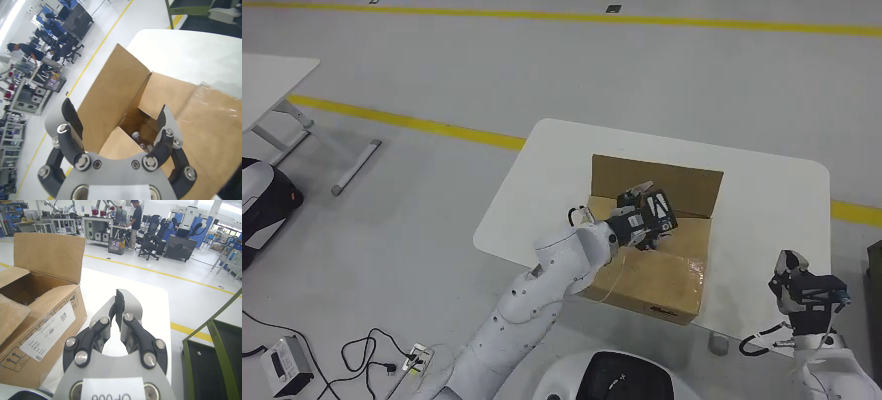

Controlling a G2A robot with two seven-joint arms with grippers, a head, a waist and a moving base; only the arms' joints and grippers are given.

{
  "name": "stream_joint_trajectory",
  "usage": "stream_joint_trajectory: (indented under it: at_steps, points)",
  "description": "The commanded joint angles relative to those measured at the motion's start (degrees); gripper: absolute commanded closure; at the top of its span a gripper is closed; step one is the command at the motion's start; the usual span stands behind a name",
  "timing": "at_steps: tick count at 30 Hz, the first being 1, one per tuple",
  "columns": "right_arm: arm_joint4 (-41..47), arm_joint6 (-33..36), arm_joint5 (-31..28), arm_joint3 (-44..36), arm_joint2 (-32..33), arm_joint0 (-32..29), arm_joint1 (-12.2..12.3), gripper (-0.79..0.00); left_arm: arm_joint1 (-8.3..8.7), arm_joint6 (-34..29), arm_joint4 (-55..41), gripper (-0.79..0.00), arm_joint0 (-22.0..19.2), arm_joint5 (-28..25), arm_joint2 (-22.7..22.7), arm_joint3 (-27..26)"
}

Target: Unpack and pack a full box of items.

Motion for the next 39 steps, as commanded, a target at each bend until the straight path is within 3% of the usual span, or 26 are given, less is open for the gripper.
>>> stream_joint_trajectory:
  at_steps: [1, 5, 10, 21, 26, 31, 34, 39]
  points:
    - [0.4, -0.4, -1.5, 0.2, 0.3, 0.2, 0.1, 0.0, 0.23, -1.6, -3.9, -0.785, 1.4, -2.1, -1.5, -1.2]
    - [-0.3, -1.7, -4.1, 0.3, 0.5, 0.4, 0.4, 0.0, 0.59, -3.9, -11.3, -0.785, 2.6, -5.5, -3.9, -2.0]
    - [0.9, -5.6, -9.4, 0.7, 1.1, 0.1, 0.8, 0.0, 0.59, -3.9, -11.3, -0.785, 2.6, -5.5, -3.9, -2.0]
    - [4.3, -4.8, -11.6, 0.5, 1.1, 0.3, 0.8, 0.0, 0.61, -2.4, -12.7, -0.785, 3.0, -4.9, -4.2, -1.6]
    - [8.2, 0.3, -22.9, 1.3, 2.9, 1.6, 1.7, 0.0, 1.18, -2.6, -20.8, -0.785, 2.4, -4.2, -9.9, 0.1]
    - [13.5, 11.0, -38.7, 4.5, 1.5, 5.3, 2.7, 0.0, 2.18, -5.1, -23.7, -0.785, 2.5, -5.0, -15.4, -0.6]
    - [15.5, 14.7, -39.8, 5.0, 1.2, 6.9, 2.9, 0.0, 2.66, -5.6, -25.0, -0.785, 3.2, -4.0, -18.2, -1.6]
    - [15.5, 14.7, -39.8, 5.0, 1.2, 6.9, 2.9, 0.0, 3.12, -5.6, -25.1, -0.785, 4.2, -3.1, -19.8, -3.1]
